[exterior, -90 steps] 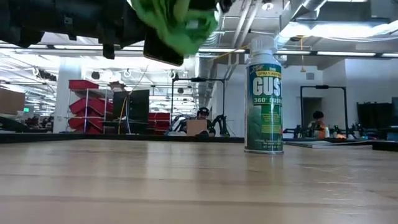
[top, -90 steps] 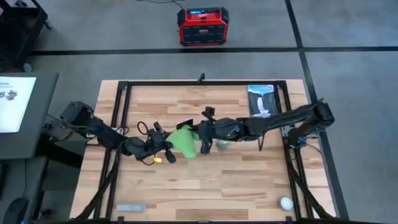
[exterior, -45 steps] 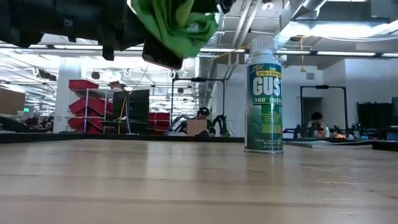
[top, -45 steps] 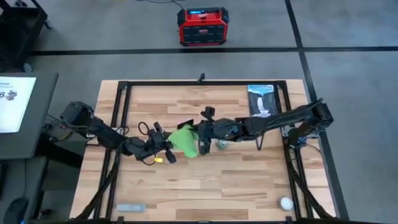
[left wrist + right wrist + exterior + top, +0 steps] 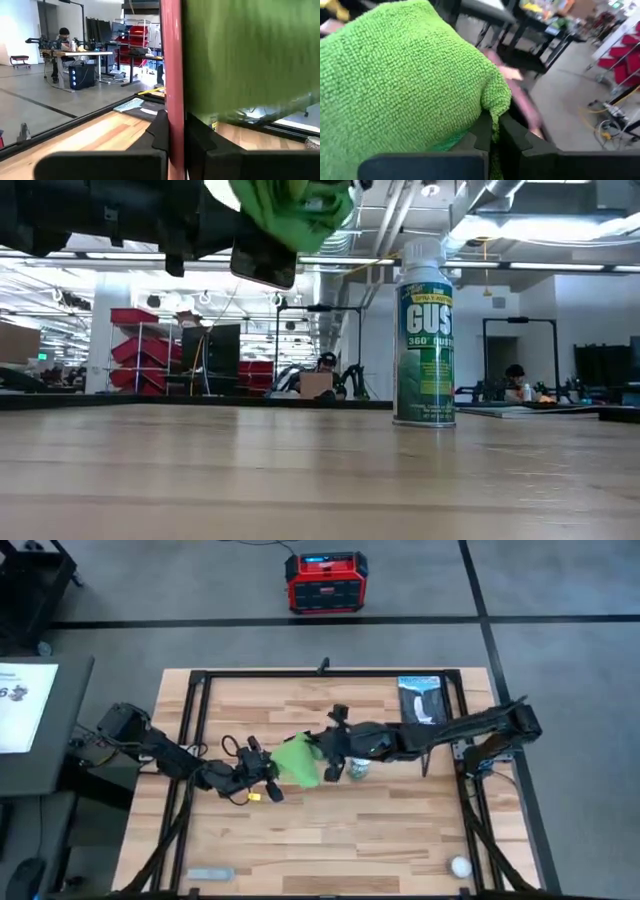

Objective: Apply microfiber cloth
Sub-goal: Wipe the front of the pink phone using the green microfiber cloth

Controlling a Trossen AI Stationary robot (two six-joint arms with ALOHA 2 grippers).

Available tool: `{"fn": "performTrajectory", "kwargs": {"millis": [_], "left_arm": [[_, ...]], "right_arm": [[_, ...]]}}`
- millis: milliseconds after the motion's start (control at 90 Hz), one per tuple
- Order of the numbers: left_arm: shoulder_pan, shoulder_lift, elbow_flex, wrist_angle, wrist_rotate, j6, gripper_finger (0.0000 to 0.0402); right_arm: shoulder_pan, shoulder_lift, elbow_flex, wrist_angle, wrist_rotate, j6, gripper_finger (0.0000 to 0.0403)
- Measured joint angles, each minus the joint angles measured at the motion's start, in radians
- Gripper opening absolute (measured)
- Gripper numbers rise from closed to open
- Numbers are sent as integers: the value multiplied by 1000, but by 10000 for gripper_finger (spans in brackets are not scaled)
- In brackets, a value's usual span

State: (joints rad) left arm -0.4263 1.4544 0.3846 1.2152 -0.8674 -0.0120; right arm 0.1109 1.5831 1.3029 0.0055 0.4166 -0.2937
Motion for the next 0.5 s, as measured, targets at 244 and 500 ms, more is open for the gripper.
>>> {"fn": "performTrajectory", "kwargs": {"millis": [244, 500], "left_arm": [[-1, 2, -2, -18, 2, 25, 4], [-3, 0, -26, 15, 12, 48, 4]], "right_arm": [[18, 11, 2, -52, 8, 43, 0], [74, 22, -57, -66, 2, 92, 0]]}}
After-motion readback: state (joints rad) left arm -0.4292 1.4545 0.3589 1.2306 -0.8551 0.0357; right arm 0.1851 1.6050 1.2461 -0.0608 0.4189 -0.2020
